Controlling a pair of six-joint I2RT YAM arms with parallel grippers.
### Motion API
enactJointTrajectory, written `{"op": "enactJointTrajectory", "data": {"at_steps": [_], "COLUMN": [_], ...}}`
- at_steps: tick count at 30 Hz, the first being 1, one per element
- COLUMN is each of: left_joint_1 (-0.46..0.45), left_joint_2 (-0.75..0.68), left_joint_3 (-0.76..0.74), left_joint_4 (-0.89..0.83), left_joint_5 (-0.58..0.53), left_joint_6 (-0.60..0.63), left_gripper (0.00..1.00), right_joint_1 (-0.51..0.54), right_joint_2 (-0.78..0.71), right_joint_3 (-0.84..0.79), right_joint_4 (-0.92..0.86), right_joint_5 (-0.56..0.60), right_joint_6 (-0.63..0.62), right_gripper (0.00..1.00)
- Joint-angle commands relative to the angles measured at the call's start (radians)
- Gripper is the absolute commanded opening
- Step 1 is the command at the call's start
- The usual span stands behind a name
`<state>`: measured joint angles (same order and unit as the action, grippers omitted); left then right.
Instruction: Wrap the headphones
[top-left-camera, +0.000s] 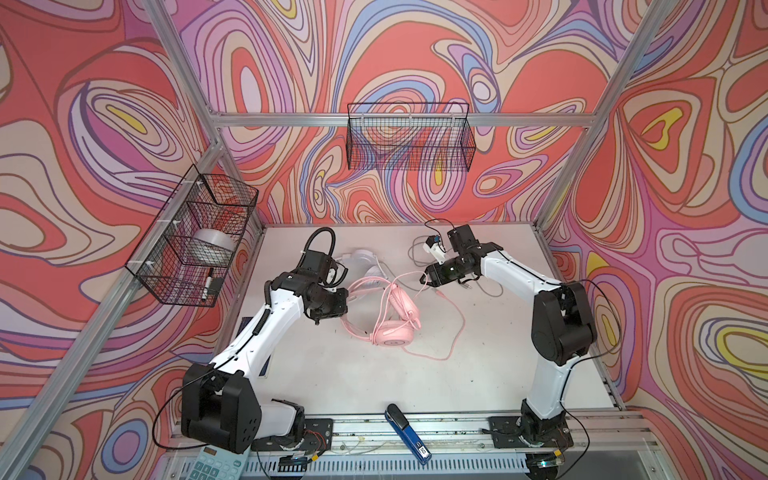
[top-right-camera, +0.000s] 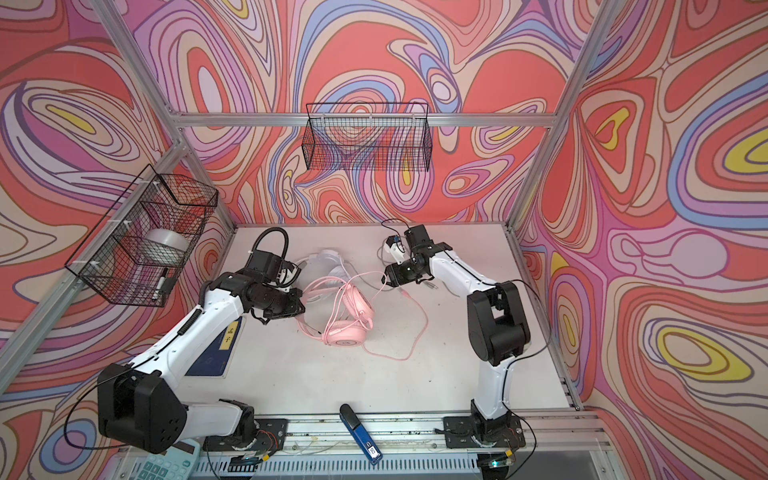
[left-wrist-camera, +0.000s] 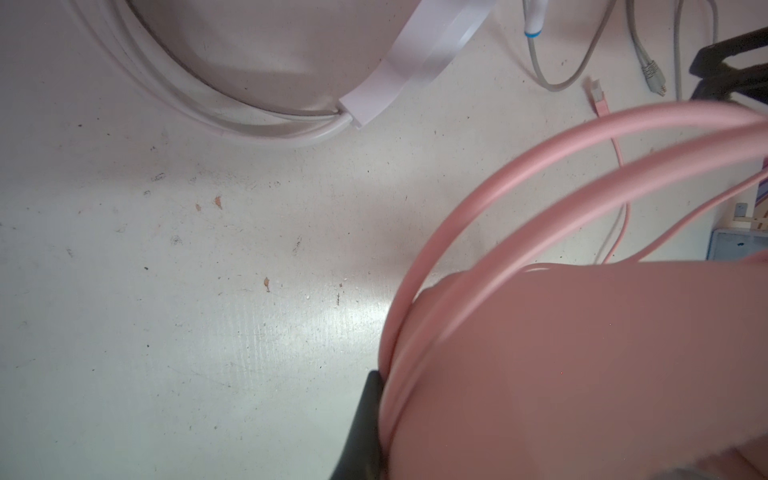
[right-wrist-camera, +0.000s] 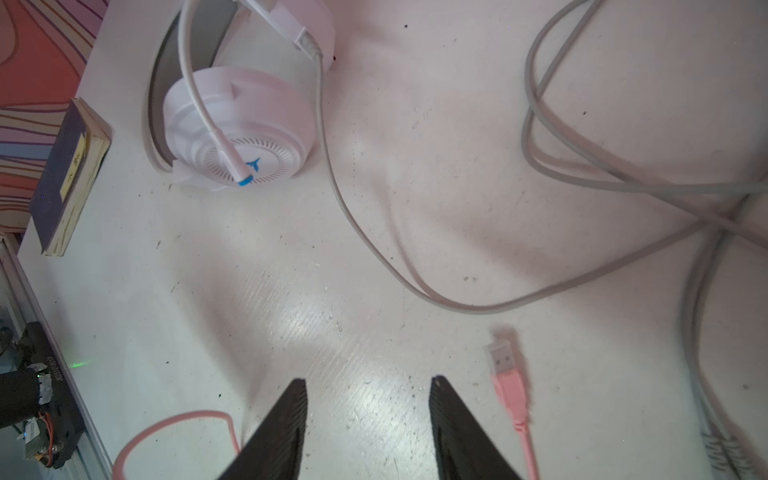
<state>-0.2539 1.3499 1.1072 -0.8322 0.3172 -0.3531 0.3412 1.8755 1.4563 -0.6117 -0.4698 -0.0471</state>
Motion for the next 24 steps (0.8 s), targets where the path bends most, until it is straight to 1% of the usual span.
{"op": "enactJointTrajectory", "data": {"at_steps": [1,8,14,16,21,24], "left_joint_1": [0.01,0.029,0.053,0.057,0.074,0.079], "left_joint_2": [-0.031,-0.028,-0.028,-0.029,-0.034,-0.031], "left_joint_3": [0.007,0.013,0.003,0.007,0.02,0.022], "left_joint_4": [0.051,0.061,0.093,0.094,0.085,0.088], "left_joint_5": [0.076,0.1,0.136,0.136,0.125,0.122], "left_joint_6": [-0.034,-0.049,-0.089,-0.098,-0.113,-0.121], "left_gripper": [0.0,0.0,0.0,0.0,0.0,0.0], "right_joint_1": [-0.004,-0.004,-0.004,-0.003,0.002,0.026], "right_joint_2": [-0.063,-0.206,-0.26,-0.273,-0.303,-0.332], "right_joint_3": [-0.118,-0.402,-0.543,-0.568,-0.564,-0.562], "right_joint_4": [0.12,0.301,0.361,0.357,0.216,0.146], "right_joint_5": [-0.036,-0.069,-0.099,-0.093,0.039,0.081], "right_joint_6": [0.067,0.184,0.221,0.22,0.211,0.188], "right_gripper": [0.52,0.54,0.56,0.56,0.56,0.56]}}
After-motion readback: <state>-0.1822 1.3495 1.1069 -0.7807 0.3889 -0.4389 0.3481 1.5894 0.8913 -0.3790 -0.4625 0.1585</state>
